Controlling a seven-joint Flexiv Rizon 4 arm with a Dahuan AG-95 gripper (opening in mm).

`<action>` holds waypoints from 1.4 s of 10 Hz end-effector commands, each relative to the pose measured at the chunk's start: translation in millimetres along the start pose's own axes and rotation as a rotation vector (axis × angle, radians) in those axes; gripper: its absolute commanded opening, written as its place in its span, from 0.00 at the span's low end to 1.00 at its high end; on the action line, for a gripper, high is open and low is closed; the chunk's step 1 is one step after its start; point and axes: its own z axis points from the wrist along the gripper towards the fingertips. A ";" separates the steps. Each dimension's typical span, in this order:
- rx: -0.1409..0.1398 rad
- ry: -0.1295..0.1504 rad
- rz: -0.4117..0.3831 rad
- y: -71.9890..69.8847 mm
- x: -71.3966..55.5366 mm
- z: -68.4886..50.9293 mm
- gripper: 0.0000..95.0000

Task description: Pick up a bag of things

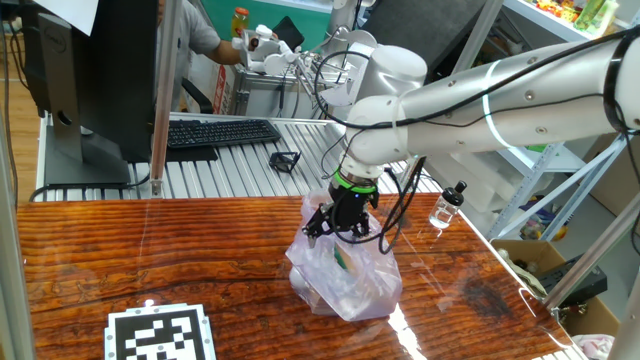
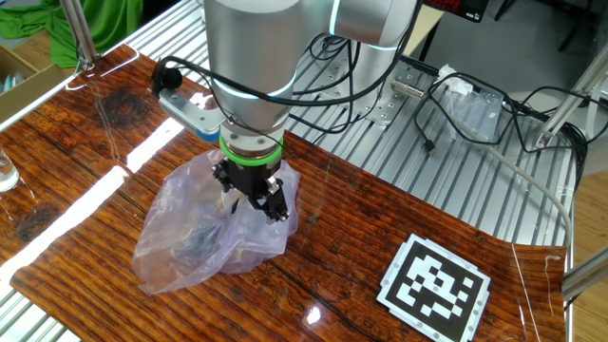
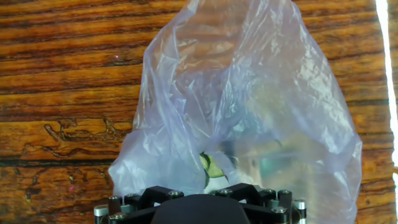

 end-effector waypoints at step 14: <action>0.012 -0.055 -0.076 -10.5 -1.0 10.2 0.00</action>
